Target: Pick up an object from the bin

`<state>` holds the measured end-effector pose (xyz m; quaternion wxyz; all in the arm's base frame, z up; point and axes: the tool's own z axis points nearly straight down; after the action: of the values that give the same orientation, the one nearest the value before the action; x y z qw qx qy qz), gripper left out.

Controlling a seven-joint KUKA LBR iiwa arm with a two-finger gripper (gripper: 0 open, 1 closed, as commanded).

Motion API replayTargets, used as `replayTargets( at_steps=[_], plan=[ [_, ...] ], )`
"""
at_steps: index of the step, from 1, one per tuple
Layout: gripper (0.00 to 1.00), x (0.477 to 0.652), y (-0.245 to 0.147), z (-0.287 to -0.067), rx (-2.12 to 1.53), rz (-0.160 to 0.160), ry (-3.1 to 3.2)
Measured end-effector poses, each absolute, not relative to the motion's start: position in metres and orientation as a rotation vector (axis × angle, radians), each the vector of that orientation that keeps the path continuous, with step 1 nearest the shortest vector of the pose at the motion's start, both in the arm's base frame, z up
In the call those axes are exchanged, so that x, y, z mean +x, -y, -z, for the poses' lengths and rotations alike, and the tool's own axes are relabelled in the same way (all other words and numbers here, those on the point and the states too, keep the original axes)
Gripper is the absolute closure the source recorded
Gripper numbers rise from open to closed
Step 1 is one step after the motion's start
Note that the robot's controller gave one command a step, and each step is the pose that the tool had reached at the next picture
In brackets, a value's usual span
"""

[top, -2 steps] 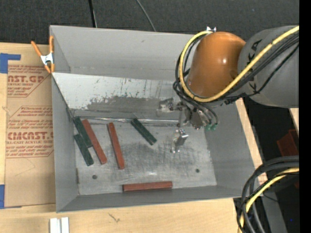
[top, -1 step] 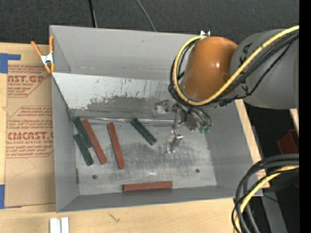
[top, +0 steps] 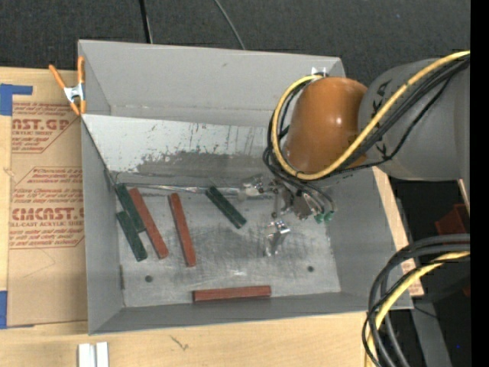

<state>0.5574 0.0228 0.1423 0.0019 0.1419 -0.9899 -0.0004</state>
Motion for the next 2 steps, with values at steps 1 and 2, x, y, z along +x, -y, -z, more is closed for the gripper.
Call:
replayTargets(
  at_steps=[1,2],
  plan=[
    [1.00,0.5936,-0.0149,-0.0739,0.183,0.001,3.136],
    [0.00,0.5944,-0.0153,-0.0730,0.183,0.002,3.143]
  ],
)
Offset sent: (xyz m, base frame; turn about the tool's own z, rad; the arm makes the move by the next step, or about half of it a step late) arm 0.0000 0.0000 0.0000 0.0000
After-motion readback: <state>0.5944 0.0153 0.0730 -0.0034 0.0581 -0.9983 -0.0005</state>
